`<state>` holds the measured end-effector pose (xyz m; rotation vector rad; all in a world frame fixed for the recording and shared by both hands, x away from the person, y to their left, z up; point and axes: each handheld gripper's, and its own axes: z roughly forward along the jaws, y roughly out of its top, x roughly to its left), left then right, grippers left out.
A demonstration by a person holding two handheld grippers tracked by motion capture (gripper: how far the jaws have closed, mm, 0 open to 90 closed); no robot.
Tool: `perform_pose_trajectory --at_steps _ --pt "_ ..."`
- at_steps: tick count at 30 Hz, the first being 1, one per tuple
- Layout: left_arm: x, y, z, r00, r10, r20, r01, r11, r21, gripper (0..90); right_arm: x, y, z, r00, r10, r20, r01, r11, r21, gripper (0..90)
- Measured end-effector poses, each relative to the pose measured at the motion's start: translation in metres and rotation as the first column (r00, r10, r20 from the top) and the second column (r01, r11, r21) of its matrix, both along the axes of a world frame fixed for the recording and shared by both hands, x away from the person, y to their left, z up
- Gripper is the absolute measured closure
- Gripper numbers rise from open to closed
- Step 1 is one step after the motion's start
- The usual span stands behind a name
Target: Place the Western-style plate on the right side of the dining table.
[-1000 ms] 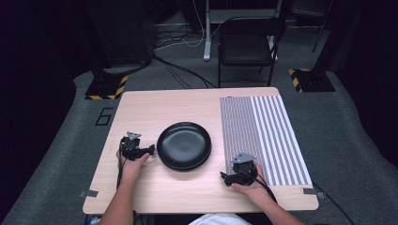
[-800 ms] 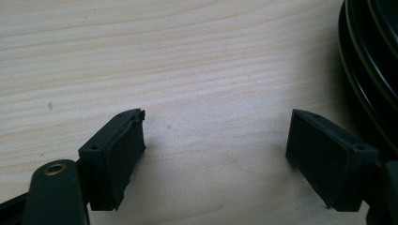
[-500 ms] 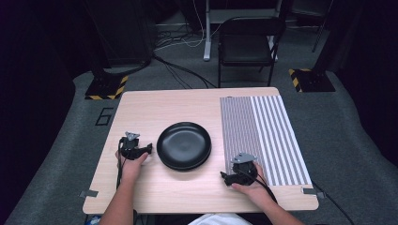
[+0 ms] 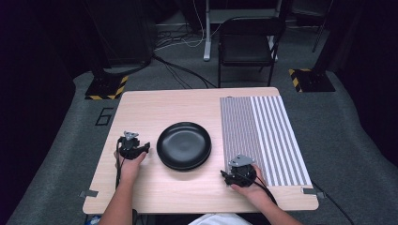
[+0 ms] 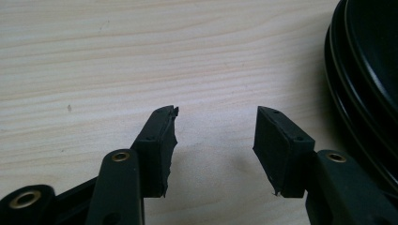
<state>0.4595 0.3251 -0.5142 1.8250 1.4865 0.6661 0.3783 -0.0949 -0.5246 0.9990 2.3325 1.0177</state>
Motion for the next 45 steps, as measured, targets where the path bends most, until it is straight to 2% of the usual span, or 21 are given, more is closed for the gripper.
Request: perform_pose_trajectory --at_steps 1,3,5,9,12,14,26,28,30,33,35,39,43,45 --pt "-0.001 0.000 0.002 1.0000 0.001 0.003 -0.001 1.0000 0.002 51.5 0.000 0.000 0.001 1.0000 -0.008 0.000 0.008 1.000 0.011 43.4" --pt "-0.003 0.000 0.004 1.0000 -0.006 0.005 0.006 1.0000 0.002 52.7 -0.001 0.001 0.001 0.9999 -0.008 -0.006 0.008 1.000 0.016 43.7" --pt "-0.003 -0.001 0.004 0.9999 -0.006 0.009 0.006 1.0000 -0.002 53.1 -0.001 0.002 0.002 1.0000 0.004 0.001 -0.004 1.000 0.004 44.6" --pt "-0.005 -0.003 0.006 0.9997 -0.008 0.021 0.008 0.9999 0.015 52.2 -0.002 0.004 0.004 0.9998 0.017 0.012 -0.017 1.000 -0.005 45.4" --pt "-0.007 -0.002 0.010 0.9995 -0.016 0.027 0.016 0.9998 -0.011 51.0 -0.003 0.007 0.006 0.9997 0.024 0.007 -0.024 1.000 -0.002 47.5" --pt "-0.008 -0.003 0.011 0.9995 -0.031 0.010 0.031 0.9986 -0.042 51.8 -0.003 0.007 0.006 0.9995 0.032 0.008 -0.032 0.999 -0.010 48.2" --pt "-0.012 -0.009 0.021 0.9995 -0.030 -0.001 0.030 0.9978 -0.059 52.9 0.000 0.009 0.010 0.9999 0.010 -0.006 -0.010 1.000 0.007 47.5" --pt "-0.013 -0.010 0.022 0.9991 -0.042 -0.009 0.042 0.9972 -0.061 53.6 0.001 0.009 0.011 0.9995 0.015 -0.029 -0.014 1.000 0.024 48.2" --pt "-0.013 -0.011 0.023 0.9991 -0.042 -0.008 0.041 0.9971 -0.065 53.5 0.002 0.009 0.012 0.9994 0.015 -0.030 -0.014 0.999 0.029 48.5" --pt "-0.015 -0.011 0.026 0.9993 -0.037 -0.008 0.036 0.9952 -0.091 53.3 0.003 0.008 0.016 0.9993 0.006 -0.036 -0.004 0.999 0.037 48.7" --pt "-0.016 -0.011 0.028 0.9994 -0.035 -0.007 0.034 0.9952 -0.092 53.5 0.005 0.008 0.019 0.9990 -0.007 -0.045 0.009 0.999 0.048 49.0" --pt "-0.018 -0.009 0.031 0.9996 -0.028 0.006 0.028 0.9927 -0.117 55.9 0.010 0.008 0.023 0.9992 -0.017 -0.036 0.019 0.998 0.057 50.7" --pt "-0.019 -0.009 0.033 0.9993 -0.035 -0.007 0.033 0.9827 -0.182 57.5 0.015 0.011 0.026 0.9993 -0.010 -0.037 0.013 0.998 0.068 52.2" --pt "-0.019 -0.010 0.034 0.9991 -0.042 -0.008 0.040 0.9817 -0.186 58.1 0.017 0.011 0.028 0.9992 -0.015 -0.038 0.018 0.997 0.075 52.4"
